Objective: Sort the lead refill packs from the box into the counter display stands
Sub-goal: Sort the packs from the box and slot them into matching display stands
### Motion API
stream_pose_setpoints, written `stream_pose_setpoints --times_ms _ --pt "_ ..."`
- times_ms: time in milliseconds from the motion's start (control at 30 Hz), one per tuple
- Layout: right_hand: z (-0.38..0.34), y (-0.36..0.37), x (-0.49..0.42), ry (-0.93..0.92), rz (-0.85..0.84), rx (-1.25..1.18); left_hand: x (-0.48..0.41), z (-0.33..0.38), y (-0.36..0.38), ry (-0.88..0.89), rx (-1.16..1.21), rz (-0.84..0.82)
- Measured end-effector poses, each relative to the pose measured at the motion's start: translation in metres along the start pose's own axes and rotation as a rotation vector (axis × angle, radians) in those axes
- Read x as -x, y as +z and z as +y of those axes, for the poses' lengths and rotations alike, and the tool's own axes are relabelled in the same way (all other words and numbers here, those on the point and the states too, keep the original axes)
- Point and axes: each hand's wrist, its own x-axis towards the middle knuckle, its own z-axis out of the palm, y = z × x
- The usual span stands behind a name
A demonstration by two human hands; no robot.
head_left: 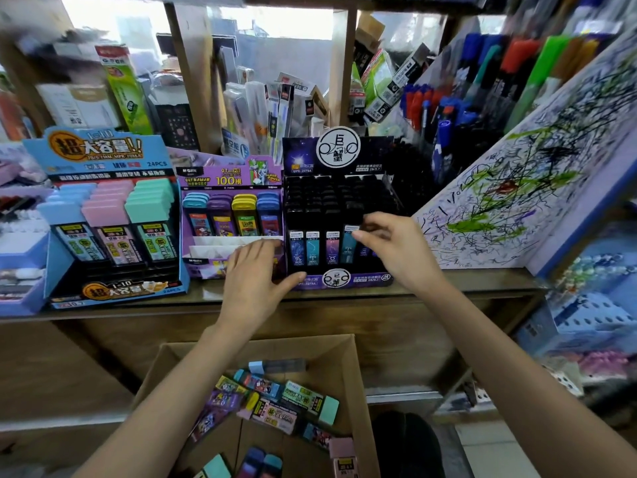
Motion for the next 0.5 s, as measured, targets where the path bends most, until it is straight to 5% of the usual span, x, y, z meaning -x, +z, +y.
stream_pose_setpoints --times_ms 267,500 --pt "0.005 0.009 -0.003 0.114 0.040 0.109 0.002 -0.002 -0.001 0.028 0.007 -0.002" --pt "-0.006 0.003 0.007 0.121 0.041 0.609 0.029 -0.001 -0.026 0.206 0.193 0.040"
